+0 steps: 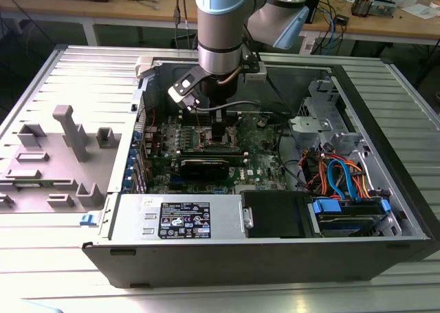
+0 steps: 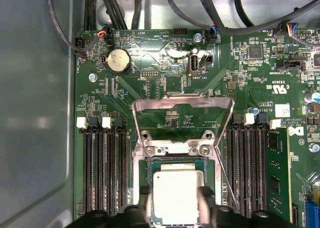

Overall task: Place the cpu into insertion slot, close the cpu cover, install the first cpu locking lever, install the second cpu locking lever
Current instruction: 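Place the cpu into insertion slot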

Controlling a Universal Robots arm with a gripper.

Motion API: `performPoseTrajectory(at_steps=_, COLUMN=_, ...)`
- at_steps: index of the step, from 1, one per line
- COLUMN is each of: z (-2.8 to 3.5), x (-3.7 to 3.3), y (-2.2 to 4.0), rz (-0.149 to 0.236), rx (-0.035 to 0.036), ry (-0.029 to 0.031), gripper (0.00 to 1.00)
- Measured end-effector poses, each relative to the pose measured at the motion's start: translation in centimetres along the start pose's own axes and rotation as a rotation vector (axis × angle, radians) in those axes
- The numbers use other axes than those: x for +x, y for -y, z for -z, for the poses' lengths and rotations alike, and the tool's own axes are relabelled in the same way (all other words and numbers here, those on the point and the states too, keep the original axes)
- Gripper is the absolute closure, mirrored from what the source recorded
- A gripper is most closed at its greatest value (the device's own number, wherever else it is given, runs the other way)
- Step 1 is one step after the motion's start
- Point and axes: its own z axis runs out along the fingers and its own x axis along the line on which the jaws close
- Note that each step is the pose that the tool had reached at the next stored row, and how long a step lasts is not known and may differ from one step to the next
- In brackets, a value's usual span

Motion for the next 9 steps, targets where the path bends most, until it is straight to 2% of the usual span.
performPoseTrajectory(at_steps=2, z=0.00, x=0.01, y=0.00, rz=0.000, rx=0.0000, ry=-0.0001, gripper=0.38)
performPoseTrajectory(at_steps=3, z=0.00, x=0.01, y=0.00, rz=0.000, rx=0.0000, ry=-0.0001, gripper=0.38)
performPoseTrajectory(at_steps=4, z=0.00, x=0.01, y=0.00, rz=0.000, rx=0.0000, ry=-0.0001, gripper=0.32)
performPoseTrajectory(at_steps=6, z=-0.12, x=0.02, y=0.00, rz=0.000, rx=-0.0001, ry=-0.0002, gripper=0.32)
performPoseTrajectory(at_steps=9, z=-0.67, x=0.02, y=0.03, rz=0.000, rx=0.0000, ry=-0.0003, gripper=0.32)
